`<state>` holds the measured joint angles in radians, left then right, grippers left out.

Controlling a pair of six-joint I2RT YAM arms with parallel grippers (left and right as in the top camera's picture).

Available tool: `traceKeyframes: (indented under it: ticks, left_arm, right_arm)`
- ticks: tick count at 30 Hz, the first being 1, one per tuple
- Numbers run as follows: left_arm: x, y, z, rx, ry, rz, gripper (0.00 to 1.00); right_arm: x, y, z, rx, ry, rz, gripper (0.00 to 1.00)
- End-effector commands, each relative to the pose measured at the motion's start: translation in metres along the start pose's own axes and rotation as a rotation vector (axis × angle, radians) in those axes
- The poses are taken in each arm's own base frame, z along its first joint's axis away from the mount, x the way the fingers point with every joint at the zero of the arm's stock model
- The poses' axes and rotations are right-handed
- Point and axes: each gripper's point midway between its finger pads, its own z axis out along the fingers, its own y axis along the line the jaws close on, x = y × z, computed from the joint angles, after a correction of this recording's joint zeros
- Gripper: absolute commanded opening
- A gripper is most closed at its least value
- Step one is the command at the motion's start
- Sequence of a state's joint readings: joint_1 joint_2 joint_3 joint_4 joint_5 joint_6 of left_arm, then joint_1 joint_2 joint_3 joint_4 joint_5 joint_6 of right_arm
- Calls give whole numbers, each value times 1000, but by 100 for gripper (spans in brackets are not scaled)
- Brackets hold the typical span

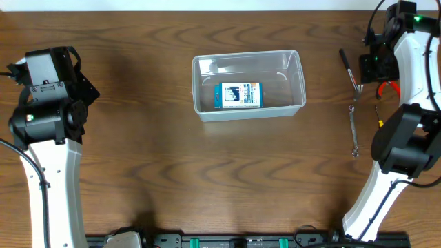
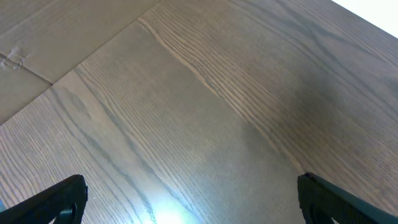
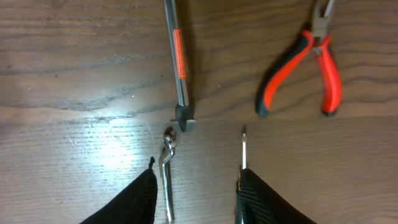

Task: Pack container
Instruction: 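Lower the right gripper onto the chrome wrench and close on it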

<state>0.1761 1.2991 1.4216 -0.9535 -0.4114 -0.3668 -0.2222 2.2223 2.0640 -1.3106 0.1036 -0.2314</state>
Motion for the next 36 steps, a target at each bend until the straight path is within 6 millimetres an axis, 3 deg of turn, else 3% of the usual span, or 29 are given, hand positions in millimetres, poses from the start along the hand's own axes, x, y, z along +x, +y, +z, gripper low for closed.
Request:
traceKeyframes:
  ticks: [1, 12, 22, 36]
  left_arm:
    - [-4, 4, 0, -19, -12, -15, 98]
    - [-4, 4, 0, -19, -12, -15, 98]
    - [-4, 4, 0, -19, -12, -15, 98]
    - [-4, 4, 0, -19, -12, -15, 98]
  right_arm:
    - [2, 8, 19, -42, 36, -31, 43]
    - [10, 16, 64, -74, 128, -47, 47]
    - [4, 15, 71, -70, 109, -45, 45]
    - [14, 19, 93, -74, 127, -45, 46]
